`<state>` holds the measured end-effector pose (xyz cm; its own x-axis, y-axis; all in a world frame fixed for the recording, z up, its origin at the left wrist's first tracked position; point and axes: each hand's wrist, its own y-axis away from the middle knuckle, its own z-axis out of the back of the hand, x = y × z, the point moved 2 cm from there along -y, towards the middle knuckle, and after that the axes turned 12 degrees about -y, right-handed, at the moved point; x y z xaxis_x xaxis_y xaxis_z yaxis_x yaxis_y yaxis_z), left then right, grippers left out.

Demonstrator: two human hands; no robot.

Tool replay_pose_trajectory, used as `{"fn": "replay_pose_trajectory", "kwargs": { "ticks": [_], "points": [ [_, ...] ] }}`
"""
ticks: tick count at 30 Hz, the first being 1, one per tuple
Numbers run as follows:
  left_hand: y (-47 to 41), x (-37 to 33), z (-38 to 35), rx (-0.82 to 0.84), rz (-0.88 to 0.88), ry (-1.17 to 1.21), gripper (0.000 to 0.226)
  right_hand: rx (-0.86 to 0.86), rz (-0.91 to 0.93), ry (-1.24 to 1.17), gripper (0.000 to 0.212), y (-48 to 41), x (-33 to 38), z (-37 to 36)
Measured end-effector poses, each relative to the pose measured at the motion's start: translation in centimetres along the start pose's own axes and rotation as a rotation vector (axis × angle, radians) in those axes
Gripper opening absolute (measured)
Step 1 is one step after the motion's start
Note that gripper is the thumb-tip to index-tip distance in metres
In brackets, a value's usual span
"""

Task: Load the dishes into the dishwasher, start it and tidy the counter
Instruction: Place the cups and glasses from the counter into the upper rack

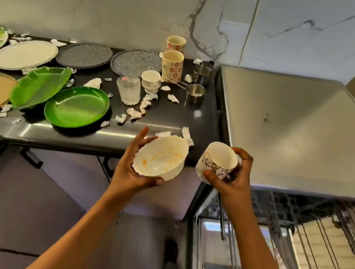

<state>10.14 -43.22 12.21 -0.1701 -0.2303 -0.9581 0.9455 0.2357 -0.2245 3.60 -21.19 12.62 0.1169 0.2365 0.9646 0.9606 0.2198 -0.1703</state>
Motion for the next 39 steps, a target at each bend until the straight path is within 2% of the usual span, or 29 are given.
{"fn": "replay_pose_trajectory", "kwargs": {
  "ticks": [3,7,9,12,15,18,20,25,27,30,32,36,39],
  "points": [
    [4.0,0.6,-1.0,0.073,0.089,0.206,0.126,-0.058,-0.053,-0.035,0.077,5.3,-0.6,1.5],
    [8.2,0.8,-4.0,0.172,0.292,0.537,0.129,-0.155,-0.074,-0.016,0.072,10.9,-0.2,3.8],
    [9.8,1.2,-5.9,0.214,0.398,0.702,0.122,-0.208,-0.091,-0.017,0.071,13.0,-0.1,5.4],
    [11.7,2.2,-8.5,0.244,0.504,0.864,0.099,-0.273,-0.134,-0.019,0.069,15.3,-0.4,8.2],
    [13.3,3.4,-10.9,0.257,0.604,0.927,0.084,-0.36,-0.173,-0.05,0.064,17.0,-0.8,11.5],
    [14.9,4.2,-13.1,0.279,0.675,0.972,0.09,-0.453,-0.249,-0.119,0.069,18.7,-1.9,14.9],
    [16.1,4.7,-14.8,0.279,0.711,0.999,0.085,-0.509,-0.323,-0.147,0.076,19.9,-3.4,17.4],
    [18.4,5.6,-19.1,0.207,0.808,0.954,0.076,-0.666,-0.514,-0.259,0.047,21.3,-6.5,23.9],
    [19.0,5.7,-20.9,0.162,0.815,0.966,0.076,-0.692,-0.597,-0.339,0.048,21.3,-7.4,26.5],
    [20.2,5.7,-23.9,0.09,0.812,0.966,0.075,-0.639,-0.712,-0.291,0.053,21.2,-8.2,29.7],
    [20.8,5.8,-25.2,0.044,0.822,0.967,0.077,-0.574,-0.773,-0.071,0.055,21.1,-8.8,31.0],
    [21.8,6.2,-28.4,-0.055,0.843,0.986,0.098,-0.372,-0.79,0.331,0.063,20.4,-10.4,33.5],
    [22.7,6.6,-30.3,-0.086,0.814,1.006,0.082,-0.17,-0.764,0.564,0.065,19.7,-11.6,34.5]
  ]
}}
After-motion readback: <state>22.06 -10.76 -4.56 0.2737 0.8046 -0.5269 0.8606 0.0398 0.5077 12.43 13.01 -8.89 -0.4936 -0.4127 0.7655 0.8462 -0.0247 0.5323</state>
